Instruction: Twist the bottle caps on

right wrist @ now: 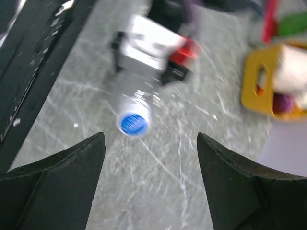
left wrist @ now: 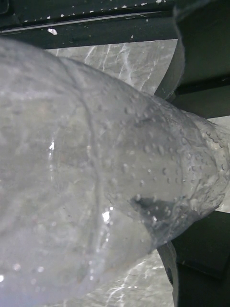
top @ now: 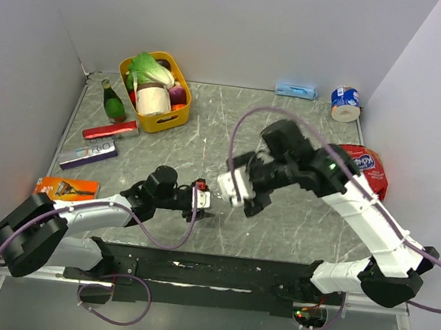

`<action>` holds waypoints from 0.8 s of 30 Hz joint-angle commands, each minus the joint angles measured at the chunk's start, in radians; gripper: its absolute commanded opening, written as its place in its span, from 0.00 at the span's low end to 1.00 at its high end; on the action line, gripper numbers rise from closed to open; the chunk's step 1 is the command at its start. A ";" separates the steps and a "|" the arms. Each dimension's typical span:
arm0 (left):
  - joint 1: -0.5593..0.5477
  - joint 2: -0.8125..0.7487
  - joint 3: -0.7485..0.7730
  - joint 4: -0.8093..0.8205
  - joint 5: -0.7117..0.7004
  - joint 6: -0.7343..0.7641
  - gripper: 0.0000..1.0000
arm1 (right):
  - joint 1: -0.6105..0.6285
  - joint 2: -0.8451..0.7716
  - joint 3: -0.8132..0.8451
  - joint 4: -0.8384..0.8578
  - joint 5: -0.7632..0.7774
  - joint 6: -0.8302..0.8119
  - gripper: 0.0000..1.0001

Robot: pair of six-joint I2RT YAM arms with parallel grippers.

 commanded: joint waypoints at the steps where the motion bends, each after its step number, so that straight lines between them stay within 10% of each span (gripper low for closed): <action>1: 0.005 0.008 0.054 -0.020 0.077 0.095 0.01 | 0.069 -0.056 -0.105 -0.016 0.004 -0.228 0.82; 24: 0.005 0.002 0.063 0.013 0.083 0.058 0.01 | 0.105 -0.025 -0.158 0.039 0.076 -0.224 0.38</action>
